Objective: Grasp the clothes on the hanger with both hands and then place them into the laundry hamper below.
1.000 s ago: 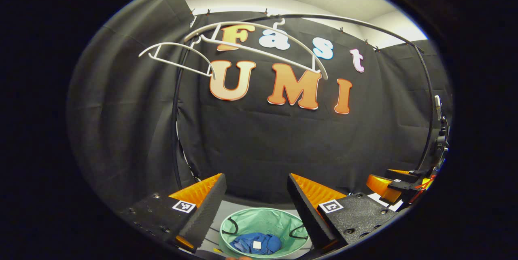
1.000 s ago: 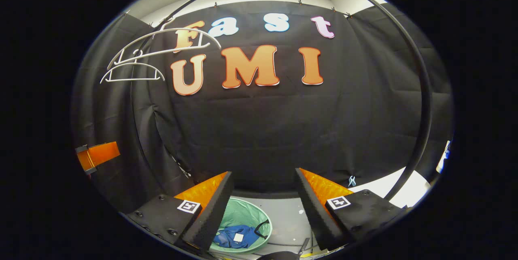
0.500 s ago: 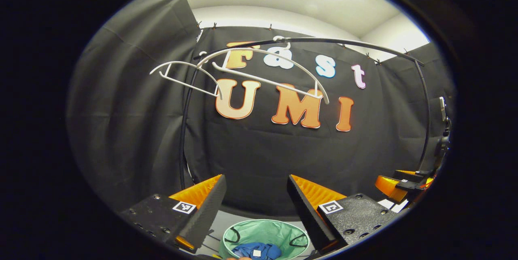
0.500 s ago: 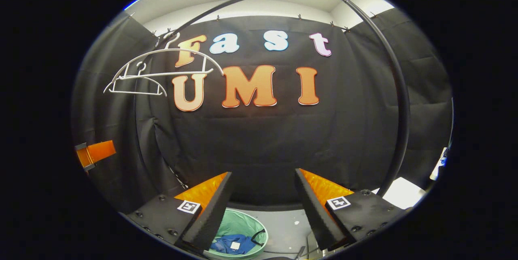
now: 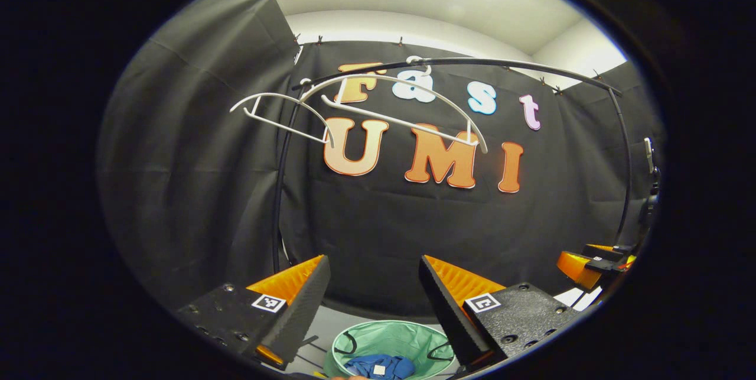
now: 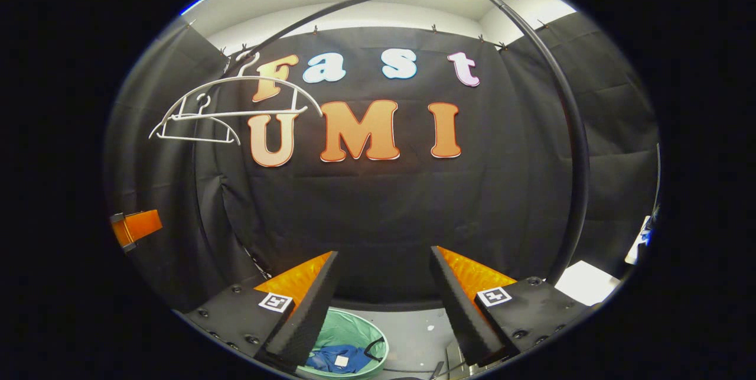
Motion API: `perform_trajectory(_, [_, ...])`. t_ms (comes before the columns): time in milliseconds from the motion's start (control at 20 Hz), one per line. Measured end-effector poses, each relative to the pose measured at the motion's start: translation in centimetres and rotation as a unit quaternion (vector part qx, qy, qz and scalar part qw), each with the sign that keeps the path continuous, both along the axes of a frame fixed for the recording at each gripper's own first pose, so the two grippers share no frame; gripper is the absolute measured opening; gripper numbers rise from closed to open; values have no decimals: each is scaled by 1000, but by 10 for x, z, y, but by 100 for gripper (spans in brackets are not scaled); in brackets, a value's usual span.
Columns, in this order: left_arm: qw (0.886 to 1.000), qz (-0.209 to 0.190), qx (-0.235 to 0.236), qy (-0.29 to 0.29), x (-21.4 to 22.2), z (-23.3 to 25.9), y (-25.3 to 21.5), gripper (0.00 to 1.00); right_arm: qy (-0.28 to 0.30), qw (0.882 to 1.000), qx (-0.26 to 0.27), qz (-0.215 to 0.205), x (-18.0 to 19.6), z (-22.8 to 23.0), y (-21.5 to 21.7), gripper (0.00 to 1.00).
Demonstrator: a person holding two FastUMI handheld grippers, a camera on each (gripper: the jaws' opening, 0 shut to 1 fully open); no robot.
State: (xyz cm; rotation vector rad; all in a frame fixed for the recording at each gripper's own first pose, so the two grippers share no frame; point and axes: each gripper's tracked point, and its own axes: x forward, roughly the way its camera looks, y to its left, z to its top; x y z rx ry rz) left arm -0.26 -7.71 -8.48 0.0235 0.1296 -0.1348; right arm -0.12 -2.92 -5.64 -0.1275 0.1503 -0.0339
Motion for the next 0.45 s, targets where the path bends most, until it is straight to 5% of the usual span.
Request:
perform_trajectory(150, [1000, 1, 2, -3, -3, 3, -2, 95, -2, 1000, -7, -3, -5, 5, -6, 89])
perform_trajectory(450, [1000, 4, -1, 4, -10, -4, -1, 95, -6, 1000, -6, -8, -10, 7, -14, 89])
